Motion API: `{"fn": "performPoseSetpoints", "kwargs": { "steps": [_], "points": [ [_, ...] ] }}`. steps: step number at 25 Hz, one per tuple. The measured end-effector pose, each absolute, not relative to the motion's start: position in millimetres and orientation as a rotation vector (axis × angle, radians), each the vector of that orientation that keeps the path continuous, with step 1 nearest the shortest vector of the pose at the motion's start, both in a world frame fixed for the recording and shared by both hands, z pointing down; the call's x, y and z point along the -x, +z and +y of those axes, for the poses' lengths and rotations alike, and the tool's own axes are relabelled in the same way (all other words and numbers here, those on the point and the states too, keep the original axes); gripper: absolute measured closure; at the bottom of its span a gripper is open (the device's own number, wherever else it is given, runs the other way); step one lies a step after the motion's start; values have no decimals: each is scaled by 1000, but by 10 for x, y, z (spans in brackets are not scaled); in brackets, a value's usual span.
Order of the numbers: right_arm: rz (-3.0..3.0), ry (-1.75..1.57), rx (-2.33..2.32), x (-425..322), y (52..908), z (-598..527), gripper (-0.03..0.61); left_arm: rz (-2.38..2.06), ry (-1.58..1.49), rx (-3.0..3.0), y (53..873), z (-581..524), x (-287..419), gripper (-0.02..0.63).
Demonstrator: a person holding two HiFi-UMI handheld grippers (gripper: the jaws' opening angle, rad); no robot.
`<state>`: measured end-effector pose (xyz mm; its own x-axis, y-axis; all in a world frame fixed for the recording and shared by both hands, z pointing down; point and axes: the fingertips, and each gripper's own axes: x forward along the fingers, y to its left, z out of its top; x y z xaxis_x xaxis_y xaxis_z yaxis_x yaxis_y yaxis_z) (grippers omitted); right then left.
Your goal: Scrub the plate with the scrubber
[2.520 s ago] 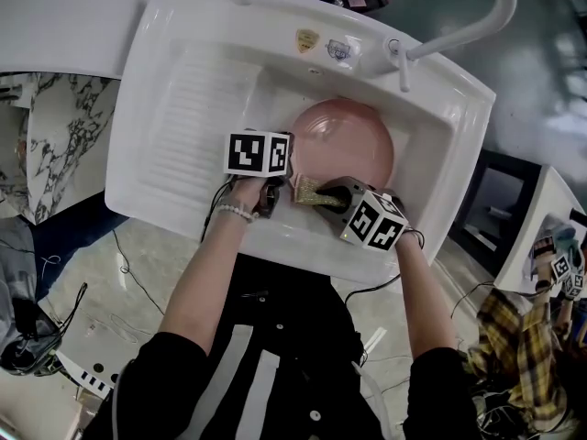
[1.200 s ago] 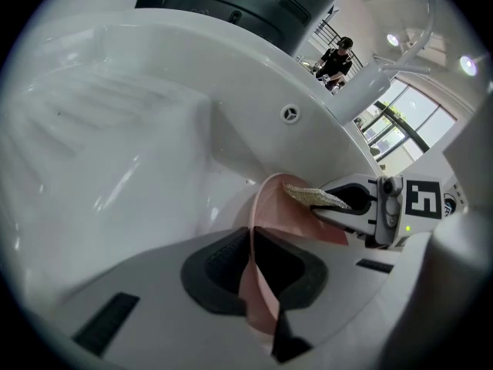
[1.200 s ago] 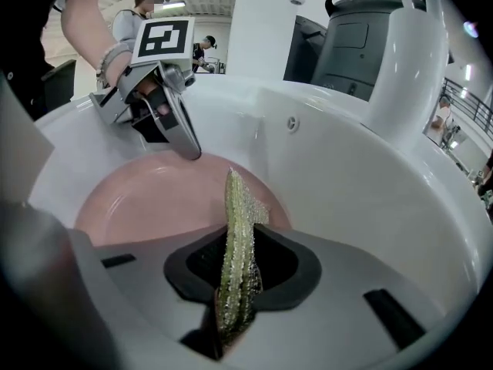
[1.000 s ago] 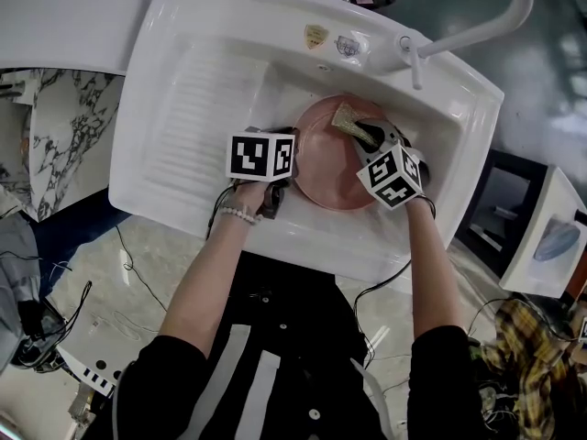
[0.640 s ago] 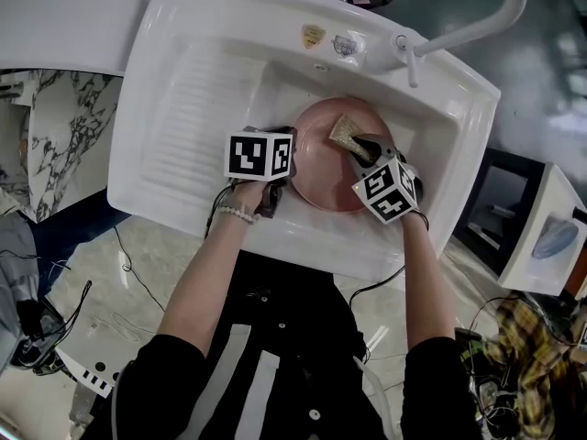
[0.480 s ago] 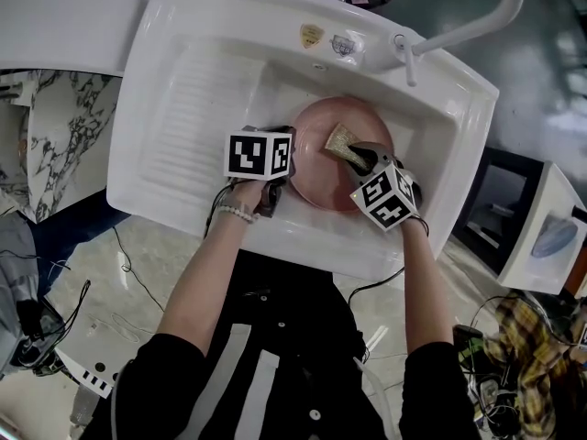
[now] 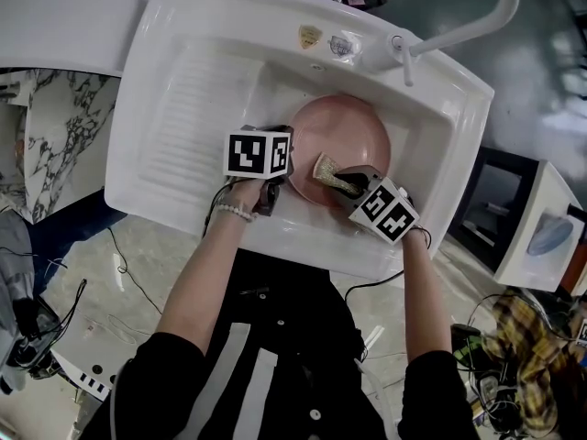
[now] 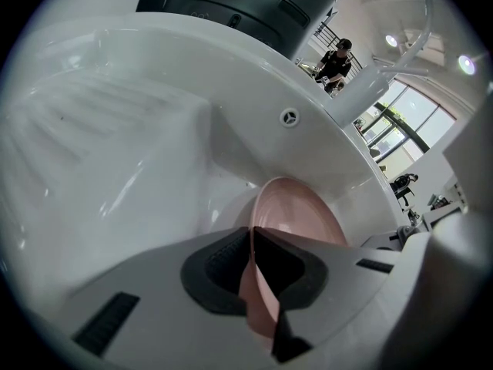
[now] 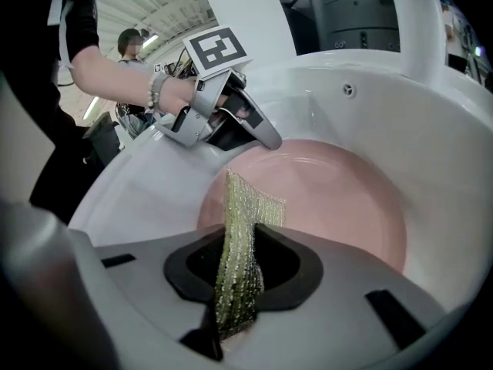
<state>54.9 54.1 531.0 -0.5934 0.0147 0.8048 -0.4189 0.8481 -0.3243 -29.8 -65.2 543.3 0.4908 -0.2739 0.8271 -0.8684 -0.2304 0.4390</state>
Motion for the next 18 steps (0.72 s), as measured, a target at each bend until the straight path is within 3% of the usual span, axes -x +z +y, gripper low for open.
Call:
{"fn": "performPoseSetpoints", "kwargs": {
  "steps": [12,18],
  "points": [
    [-2144,661,-41,-382,5222,912,505,-971,757,-1760,5432,-656,302,592],
    [-2198,513,-120,-389,5126,516,505,-963,733,-1754,5426,-665,297,591]
  ]
}}
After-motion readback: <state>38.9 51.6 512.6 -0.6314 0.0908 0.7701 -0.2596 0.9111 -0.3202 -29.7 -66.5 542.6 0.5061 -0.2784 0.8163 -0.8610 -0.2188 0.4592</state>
